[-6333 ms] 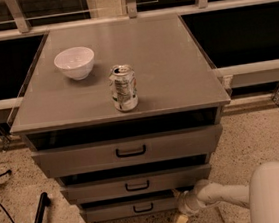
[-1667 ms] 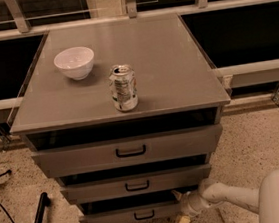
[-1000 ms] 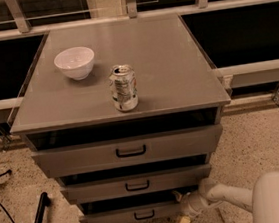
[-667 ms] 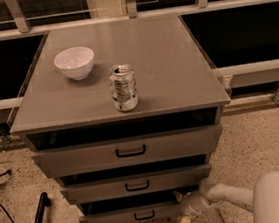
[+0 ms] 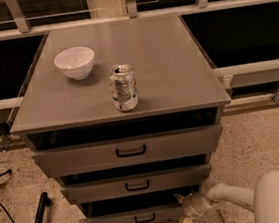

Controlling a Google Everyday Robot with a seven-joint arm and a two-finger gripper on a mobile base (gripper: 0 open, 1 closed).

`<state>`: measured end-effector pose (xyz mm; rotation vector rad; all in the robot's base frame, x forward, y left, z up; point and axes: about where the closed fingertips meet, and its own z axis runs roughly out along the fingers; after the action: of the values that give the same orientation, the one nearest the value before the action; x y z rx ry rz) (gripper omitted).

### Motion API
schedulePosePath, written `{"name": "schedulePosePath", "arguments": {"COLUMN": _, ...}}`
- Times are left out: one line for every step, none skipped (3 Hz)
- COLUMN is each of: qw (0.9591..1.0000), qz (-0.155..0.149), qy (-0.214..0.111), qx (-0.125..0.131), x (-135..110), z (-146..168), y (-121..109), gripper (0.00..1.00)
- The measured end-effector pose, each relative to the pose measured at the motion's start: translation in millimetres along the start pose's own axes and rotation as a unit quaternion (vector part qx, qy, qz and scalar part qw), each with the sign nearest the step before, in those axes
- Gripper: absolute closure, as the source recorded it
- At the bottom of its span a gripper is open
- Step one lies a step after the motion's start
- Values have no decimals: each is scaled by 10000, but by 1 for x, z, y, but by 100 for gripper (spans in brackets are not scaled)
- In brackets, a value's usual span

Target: Open bottom drawer

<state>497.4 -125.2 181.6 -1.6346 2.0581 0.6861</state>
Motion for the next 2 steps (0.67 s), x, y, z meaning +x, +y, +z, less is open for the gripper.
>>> {"name": "schedulePosePath", "arguments": {"qw": 9997, "qz": 175, "qy": 92, "qx": -130, "x": 5, "z": -1, "y": 9, "gripper": 0}}
{"name": "schedulePosePath", "arguments": {"qw": 9997, "qz": 175, "qy": 92, "qx": -130, "x": 3, "z": -4, "y": 9, "gripper": 0}}
